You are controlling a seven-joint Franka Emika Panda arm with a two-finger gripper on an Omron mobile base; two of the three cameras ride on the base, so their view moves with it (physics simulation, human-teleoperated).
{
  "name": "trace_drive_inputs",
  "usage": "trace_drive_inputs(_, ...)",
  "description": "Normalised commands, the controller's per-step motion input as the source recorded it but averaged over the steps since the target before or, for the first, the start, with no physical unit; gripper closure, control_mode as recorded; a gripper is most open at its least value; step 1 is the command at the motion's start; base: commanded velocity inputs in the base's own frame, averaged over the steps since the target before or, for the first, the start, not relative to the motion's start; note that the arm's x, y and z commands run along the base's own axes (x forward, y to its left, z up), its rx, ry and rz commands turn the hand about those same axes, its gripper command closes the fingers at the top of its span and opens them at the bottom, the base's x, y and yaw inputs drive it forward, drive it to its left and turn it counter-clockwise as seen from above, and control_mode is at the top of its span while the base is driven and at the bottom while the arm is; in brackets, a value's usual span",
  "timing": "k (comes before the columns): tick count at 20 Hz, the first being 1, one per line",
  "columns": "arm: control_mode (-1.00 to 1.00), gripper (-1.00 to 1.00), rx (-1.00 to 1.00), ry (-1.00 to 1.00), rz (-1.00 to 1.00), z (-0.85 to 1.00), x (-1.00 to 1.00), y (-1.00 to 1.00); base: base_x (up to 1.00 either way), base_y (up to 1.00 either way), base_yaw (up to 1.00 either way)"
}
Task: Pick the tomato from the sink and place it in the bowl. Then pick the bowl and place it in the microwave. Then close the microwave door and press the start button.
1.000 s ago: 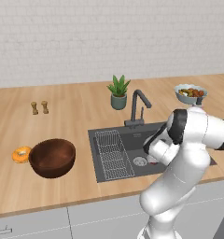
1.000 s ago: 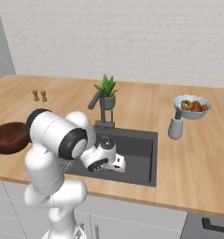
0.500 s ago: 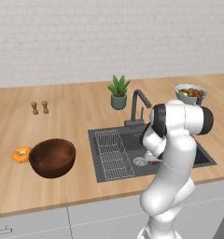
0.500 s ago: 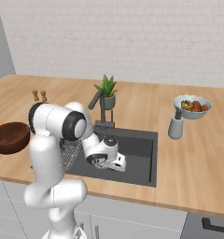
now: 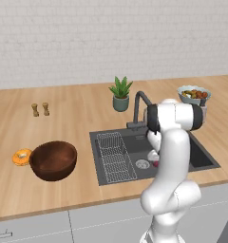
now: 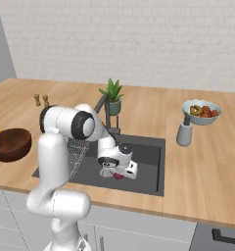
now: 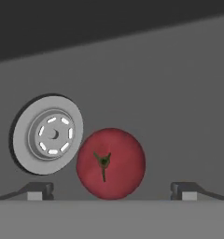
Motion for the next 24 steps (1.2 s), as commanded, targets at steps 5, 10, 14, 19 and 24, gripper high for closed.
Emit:
trace_drive_inputs(5, -1.0, -1.0, 0.0, 0.0, 0.0, -0.15, 0.34, 0.04, 0.0, 0.0, 0.0)
trace_drive_inputs(10, -1.0, 1.0, -0.01, 0.03, 0.0, -0.18, 0.0, 0.22, 0.0, 0.0, 0.0)
trace_drive_inputs(14, -1.0, 1.0, -0.01, -0.01, 0.0, -0.05, -0.04, 0.24, 0.0, 0.0, 0.0)
trace_drive_inputs(19, -1.0, 1.0, 0.0, -0.02, 0.0, 0.83, -0.29, 0.06, 0.0, 0.0, 0.0)
trace_drive_inputs(24, -1.0, 1.0, 0.0, -0.08, 0.0, 1.0, -0.52, 0.0, 0.0, 0.0, 0.0)
